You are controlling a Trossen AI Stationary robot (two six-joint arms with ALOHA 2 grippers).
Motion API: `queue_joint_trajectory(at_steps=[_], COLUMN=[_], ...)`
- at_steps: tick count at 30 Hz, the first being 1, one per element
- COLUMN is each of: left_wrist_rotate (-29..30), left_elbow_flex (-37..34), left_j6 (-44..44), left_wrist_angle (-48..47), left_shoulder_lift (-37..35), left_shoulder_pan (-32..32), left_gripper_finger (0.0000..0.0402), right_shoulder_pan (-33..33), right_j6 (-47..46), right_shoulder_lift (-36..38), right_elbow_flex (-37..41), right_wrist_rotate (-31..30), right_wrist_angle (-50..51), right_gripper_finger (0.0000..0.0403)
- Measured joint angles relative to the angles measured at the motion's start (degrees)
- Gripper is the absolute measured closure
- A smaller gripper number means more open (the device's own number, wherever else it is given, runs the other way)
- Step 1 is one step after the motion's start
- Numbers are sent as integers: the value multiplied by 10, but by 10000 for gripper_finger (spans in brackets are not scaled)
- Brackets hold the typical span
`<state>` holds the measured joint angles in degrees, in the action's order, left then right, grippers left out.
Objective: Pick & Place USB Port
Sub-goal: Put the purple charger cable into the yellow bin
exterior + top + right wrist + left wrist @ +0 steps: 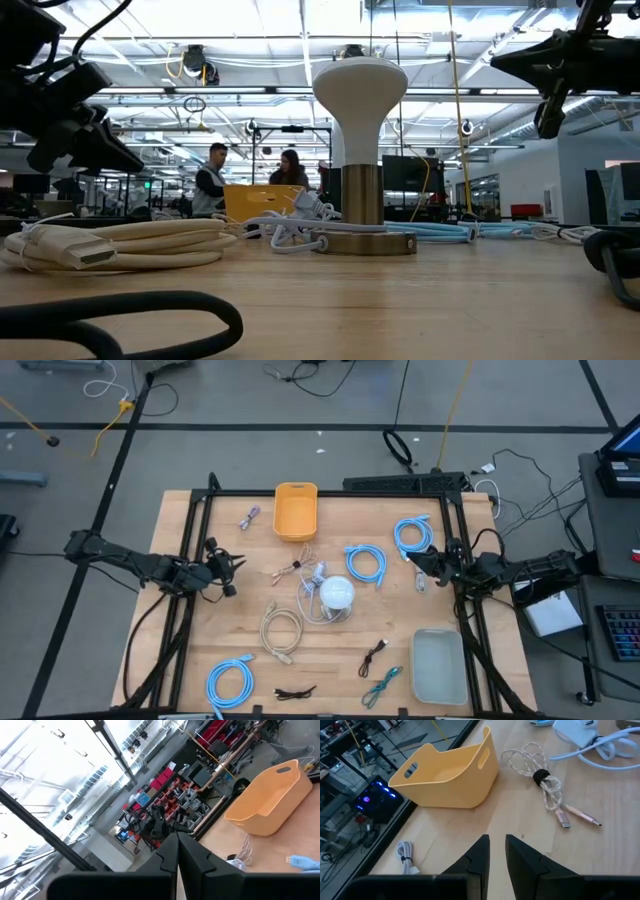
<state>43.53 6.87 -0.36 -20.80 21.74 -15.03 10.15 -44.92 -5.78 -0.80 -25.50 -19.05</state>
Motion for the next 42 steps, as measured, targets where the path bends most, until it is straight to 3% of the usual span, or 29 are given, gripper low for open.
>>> queue_joint_trajectory(at_steps=[15, 21, 29, 42], left_wrist_rotate=[1, 64, 46, 45], left_elbow_flex=[0, 0, 0, 0], left_j6=[7, 101, 96, 58], left_wrist_angle=[5, 48, 83, 124], left_shoulder_lift=[0, 0, 0, 0], left_shoulder_pan=[0, 0, 0, 0], left_gripper_finger=[334, 334, 334, 334], right_shoulder_pan=[0, 0, 0, 0], right_j6=[-67, -65, -5, 55], right_shoulder_lift=[0, 0, 0, 0], right_elbow_flex=[0, 0, 0, 0], right_wrist_rotate=[-3, -35, -93, -93], right_wrist_angle=[-44, -101, -165, -150], right_gripper_finger=[399, 399, 399, 399])
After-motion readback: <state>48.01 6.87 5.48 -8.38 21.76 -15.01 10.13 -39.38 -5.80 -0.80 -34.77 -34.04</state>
